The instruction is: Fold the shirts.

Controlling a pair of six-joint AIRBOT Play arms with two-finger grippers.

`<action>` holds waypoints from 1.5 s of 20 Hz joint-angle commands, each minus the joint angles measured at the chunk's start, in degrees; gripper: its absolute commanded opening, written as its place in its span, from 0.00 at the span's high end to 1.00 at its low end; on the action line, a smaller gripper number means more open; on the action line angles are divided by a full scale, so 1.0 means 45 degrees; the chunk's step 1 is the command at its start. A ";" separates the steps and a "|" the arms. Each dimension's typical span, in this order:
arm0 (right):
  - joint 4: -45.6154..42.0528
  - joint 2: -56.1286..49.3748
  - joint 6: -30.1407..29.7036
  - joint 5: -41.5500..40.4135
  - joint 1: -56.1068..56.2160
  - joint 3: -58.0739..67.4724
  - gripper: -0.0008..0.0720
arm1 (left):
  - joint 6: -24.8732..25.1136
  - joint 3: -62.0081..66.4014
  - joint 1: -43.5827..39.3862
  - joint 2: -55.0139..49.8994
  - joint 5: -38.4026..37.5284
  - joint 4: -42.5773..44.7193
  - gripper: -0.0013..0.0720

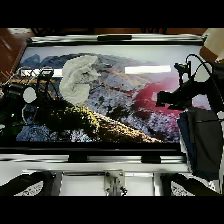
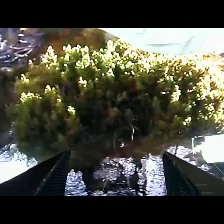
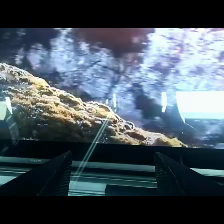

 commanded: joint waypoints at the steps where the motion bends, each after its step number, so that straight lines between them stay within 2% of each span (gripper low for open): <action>1: 0.0000 -0.0010 0.0005 0.0005 0.0005 0.0010 0.14 | -0.0010 -0.0005 -0.0005 0.0000 0.0015 -0.0005 0.02; 4: 0.0015 -0.0010 0.0078 -0.0330 0.0005 0.0015 0.14 | -0.0010 -0.0005 -0.0005 0.0000 0.0908 -0.0427 0.02; 8: 0.0000 -0.0010 0.0068 -0.1161 0.0005 0.0010 0.14 | -0.0005 -0.0005 -0.0005 0.0000 0.2089 -0.2093 0.02; 15: -0.0413 -0.0010 -0.0466 -0.1617 0.0005 0.0010 0.14 | -0.0029 0.0049 0.0097 -0.0170 0.4745 -0.2463 0.02; 17: -0.0379 -0.0010 -0.0549 -0.1851 0.0005 0.0010 0.14 | -0.0869 0.0792 0.0869 -0.1161 0.4337 -0.2283 0.02; 22: -0.0335 -0.0010 -0.0544 -0.1855 0.0005 0.0010 0.14 | -0.0855 0.4794 0.2744 -0.5445 0.1938 -0.2749 0.02; 26: -0.0238 -0.0010 -0.0539 -0.1870 0.0005 0.0010 0.14 | -0.0860 0.6465 0.2769 -0.7645 0.1894 -0.3473 0.02; 27: -0.0243 -0.0010 -0.0539 -0.1870 0.0005 0.0010 0.14 | -0.0860 0.6606 0.2769 -0.7980 0.1894 -0.3677 0.05; 29: -0.0243 -0.0010 -0.0534 -0.1885 0.0005 0.0010 0.14 | -0.0855 0.6640 0.2773 -0.8306 0.1729 -0.4007 0.64; 30: -0.0243 -0.0010 -0.0539 -0.1875 0.0005 0.0010 0.14 | -0.0772 0.6640 0.2773 -0.8330 0.1559 -0.4182 0.85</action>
